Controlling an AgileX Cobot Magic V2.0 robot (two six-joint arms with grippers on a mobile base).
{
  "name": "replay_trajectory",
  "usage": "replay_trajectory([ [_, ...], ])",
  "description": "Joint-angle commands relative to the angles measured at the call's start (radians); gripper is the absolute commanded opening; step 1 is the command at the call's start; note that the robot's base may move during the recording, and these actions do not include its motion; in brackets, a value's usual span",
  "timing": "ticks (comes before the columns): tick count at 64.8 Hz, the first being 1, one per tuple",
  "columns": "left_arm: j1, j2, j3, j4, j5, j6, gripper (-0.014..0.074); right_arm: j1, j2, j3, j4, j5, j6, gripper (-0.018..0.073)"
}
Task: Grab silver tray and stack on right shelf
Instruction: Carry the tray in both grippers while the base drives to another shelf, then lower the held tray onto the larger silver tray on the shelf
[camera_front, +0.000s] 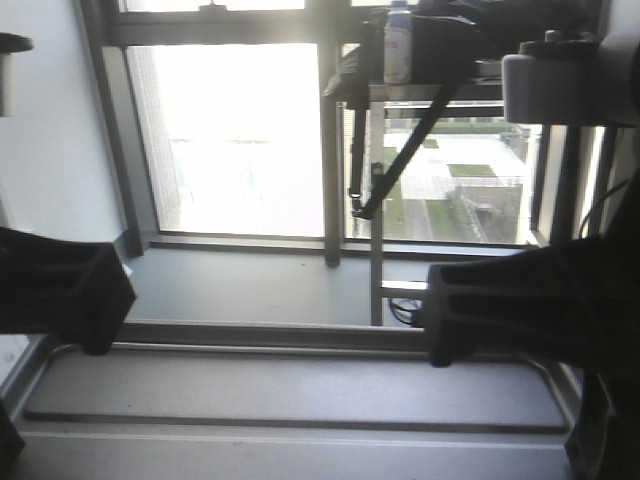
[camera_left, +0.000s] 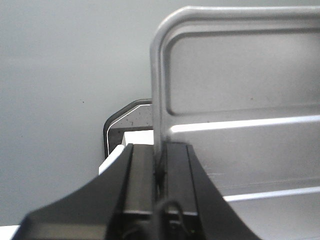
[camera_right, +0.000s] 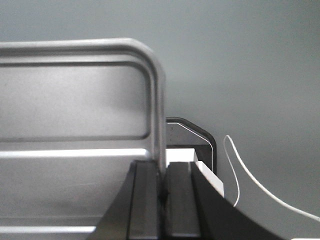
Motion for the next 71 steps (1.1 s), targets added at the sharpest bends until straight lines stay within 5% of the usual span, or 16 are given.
replay_trajectory([
  [1,-0.009,-0.021,-0.020,0.024,0.078,0.030,-0.0100,-0.005,-0.025,-0.025,-0.068,0.050,-0.004,0.0057],
  [71,-0.009,-0.021,-0.020,0.024,0.078,0.030,-0.0100,-0.005,-0.025,-0.025,-0.068,0.095,-0.004,0.0057],
])
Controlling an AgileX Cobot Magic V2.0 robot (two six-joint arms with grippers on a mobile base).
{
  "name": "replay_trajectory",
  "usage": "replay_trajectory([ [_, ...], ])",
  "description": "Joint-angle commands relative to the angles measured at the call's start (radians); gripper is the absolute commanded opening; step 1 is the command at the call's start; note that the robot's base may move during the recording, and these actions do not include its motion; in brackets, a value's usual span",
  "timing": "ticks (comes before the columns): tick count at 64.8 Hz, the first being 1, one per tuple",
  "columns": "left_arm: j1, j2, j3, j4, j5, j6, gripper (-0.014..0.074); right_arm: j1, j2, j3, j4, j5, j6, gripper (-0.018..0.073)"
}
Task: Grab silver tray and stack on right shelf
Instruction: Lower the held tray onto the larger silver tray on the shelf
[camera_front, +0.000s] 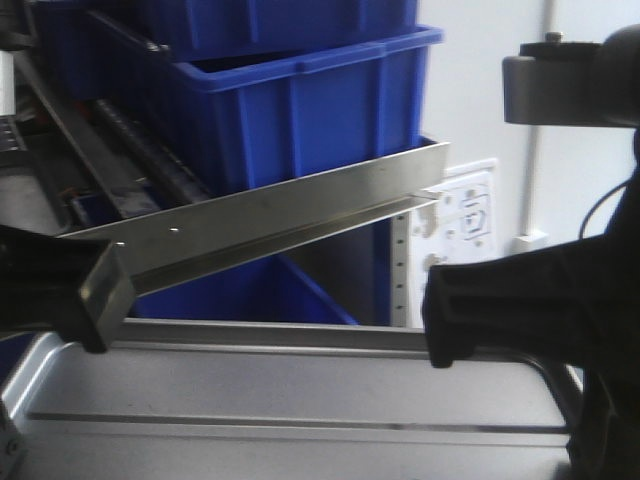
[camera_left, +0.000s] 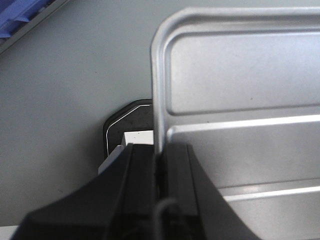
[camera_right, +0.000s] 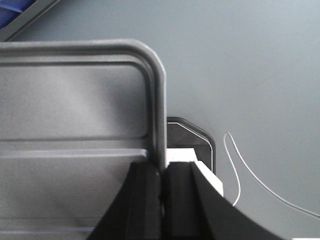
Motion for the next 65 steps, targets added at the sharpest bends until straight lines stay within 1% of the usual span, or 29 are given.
replay_trajectory([
  [1,-0.009,-0.021,-0.018,0.024,0.077,0.030,-0.0100,-0.005,-0.025,-0.025,-0.068,0.092,-0.004,0.0057],
  [17,-0.009,-0.021,-0.018,0.022,0.077,0.030,-0.0100,-0.005,-0.025,-0.025,-0.068,0.180,-0.004,0.0057],
  [65,-0.009,-0.021,-0.018,0.022,0.077,0.030,-0.0100,-0.005,-0.025,-0.025,-0.068,0.386,-0.004,0.0057],
])
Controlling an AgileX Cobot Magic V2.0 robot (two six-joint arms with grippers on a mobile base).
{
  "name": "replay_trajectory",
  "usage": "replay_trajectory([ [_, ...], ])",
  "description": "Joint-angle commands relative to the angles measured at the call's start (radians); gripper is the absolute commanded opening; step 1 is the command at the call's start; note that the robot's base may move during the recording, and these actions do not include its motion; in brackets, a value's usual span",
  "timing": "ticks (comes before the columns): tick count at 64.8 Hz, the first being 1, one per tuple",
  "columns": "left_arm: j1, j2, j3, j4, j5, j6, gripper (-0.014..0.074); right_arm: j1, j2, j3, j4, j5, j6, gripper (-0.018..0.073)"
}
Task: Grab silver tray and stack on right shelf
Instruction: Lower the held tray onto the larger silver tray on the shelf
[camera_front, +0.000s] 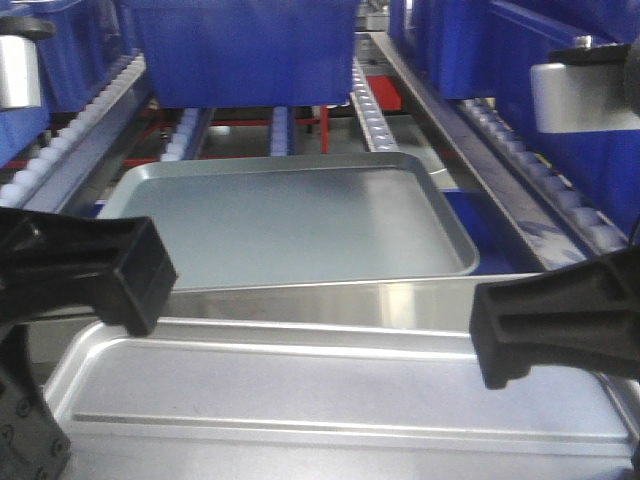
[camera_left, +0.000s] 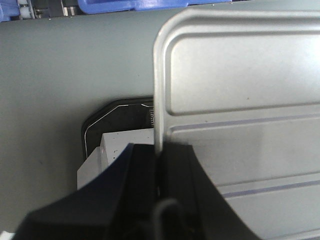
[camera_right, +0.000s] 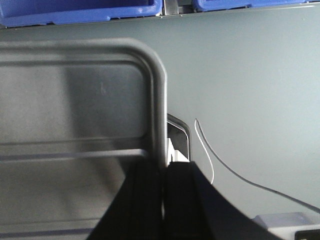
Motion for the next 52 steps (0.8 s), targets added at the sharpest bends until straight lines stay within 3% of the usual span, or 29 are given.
replay_trajectory([
  [1,-0.002,-0.021,-0.016,0.055,0.140,0.020,-0.0100,-0.011,-0.023,-0.010,-0.077,0.259,-0.004,0.0057],
  [52,-0.002,-0.021,-0.016,0.055,0.140,0.020,-0.0100,-0.011,-0.023,-0.010,-0.077,0.264,-0.004,0.0057],
])
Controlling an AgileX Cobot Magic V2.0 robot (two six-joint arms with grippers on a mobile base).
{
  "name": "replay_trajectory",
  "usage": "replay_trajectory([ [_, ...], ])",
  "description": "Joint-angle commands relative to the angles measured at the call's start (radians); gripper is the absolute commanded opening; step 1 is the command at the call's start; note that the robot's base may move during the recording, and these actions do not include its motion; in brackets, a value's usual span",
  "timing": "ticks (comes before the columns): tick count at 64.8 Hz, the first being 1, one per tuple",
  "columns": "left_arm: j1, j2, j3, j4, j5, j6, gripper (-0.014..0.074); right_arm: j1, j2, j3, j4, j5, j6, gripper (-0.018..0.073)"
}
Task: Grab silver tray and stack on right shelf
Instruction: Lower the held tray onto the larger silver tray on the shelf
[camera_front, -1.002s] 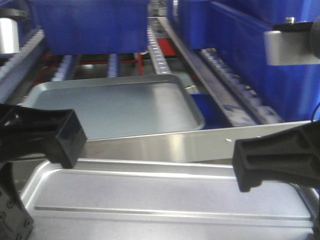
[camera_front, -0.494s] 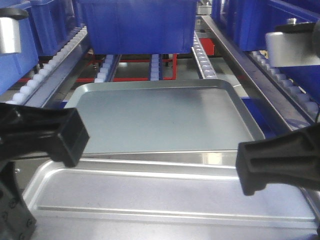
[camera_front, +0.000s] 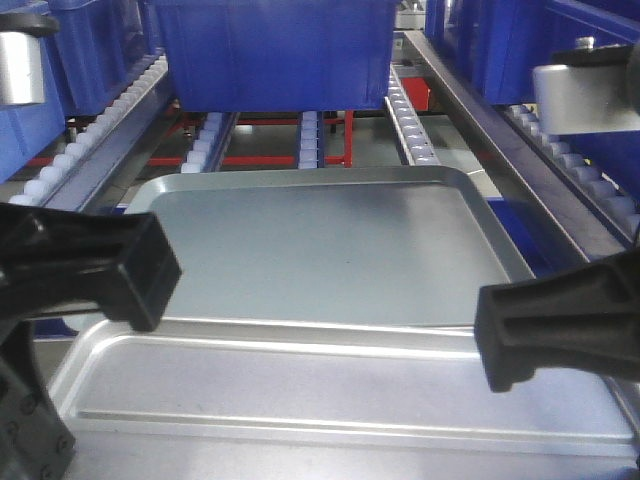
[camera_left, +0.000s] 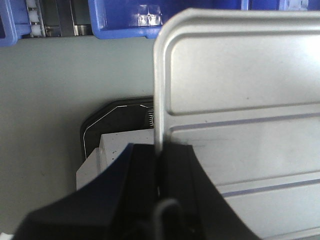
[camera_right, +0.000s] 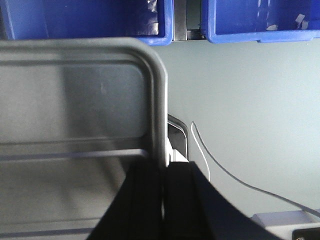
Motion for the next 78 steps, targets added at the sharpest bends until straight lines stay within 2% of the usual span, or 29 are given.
replay_trajectory([
  [1,-0.002,-0.021,-0.013,0.057,0.142,0.015,-0.0100,-0.011,-0.023,-0.010,-0.077,0.257,-0.004,0.0057],
  [51,-0.002,-0.021,-0.013,0.061,0.134,0.015,-0.0100,-0.011,-0.023,-0.010,-0.077,0.230,-0.004,0.0057],
  [60,0.000,-0.021,-0.019,0.107,0.132,0.015,-0.0100,-0.011,-0.023,-0.021,-0.082,0.124,-0.099,0.0057],
  [65,0.036,-0.021,-0.035,0.118,0.126,0.033,-0.0099,-0.016,-0.023,-0.047,-0.087,0.034,-0.152,0.0057],
  [72,0.124,-0.021,-0.065,0.107,0.051,0.140,-0.0099,-0.060,-0.013,-0.090,-0.094,-0.087,-0.183,0.0057],
  [78,0.223,-0.011,-0.093,0.084,-0.047,0.242,-0.0099,-0.139,0.010,-0.130,-0.095,-0.163,-0.213,0.0057],
])
